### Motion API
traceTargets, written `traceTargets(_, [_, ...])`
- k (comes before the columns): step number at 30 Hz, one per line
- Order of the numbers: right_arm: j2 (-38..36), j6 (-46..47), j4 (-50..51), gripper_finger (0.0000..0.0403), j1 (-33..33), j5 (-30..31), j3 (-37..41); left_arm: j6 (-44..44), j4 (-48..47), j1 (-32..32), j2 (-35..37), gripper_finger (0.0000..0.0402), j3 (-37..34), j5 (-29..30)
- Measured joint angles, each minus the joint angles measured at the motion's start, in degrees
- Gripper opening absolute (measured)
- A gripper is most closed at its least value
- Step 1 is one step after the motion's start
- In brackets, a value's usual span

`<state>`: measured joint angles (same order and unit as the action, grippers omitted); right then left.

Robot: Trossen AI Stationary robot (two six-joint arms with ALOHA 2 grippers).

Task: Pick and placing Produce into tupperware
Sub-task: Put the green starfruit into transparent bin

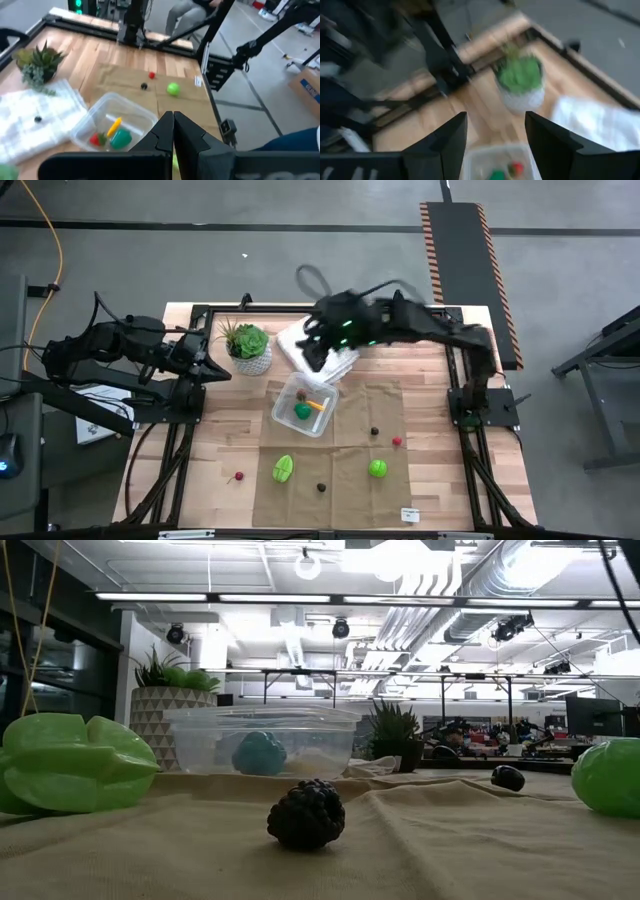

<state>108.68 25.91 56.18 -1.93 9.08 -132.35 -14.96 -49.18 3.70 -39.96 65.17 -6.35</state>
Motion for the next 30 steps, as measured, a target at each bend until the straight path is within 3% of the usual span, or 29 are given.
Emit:
traceTargets(5, [-7.1, -5.8, -3.6, 0.0190, 1.3, 0.1, 0.0, -3.4, 4.2, 0.0, -1.8, 0.0001, 0.0, 0.9])
traceTargets(13, [-16.2, -13.0, -1.1, 0.0190, 5.1, 2.7, 0.1, -11.5, 9.1, 0.0, -6.9, 0.0001, 0.0, 1.1])
traceTargets(20, [-22.2, -13.6, 5.6, 0.0190, 8.6, 4.2, 0.1, -14.1, 15.9, 0.0, -10.2, 0.0001, 0.0, -2.0])
traceTargets(30, [-28.8, -14.2, 11.5, 0.0190, 13.5, 7.3, 0.1, -16.6, 26.5, 0.0, -10.4, 0.0001, 0.0, -2.1])
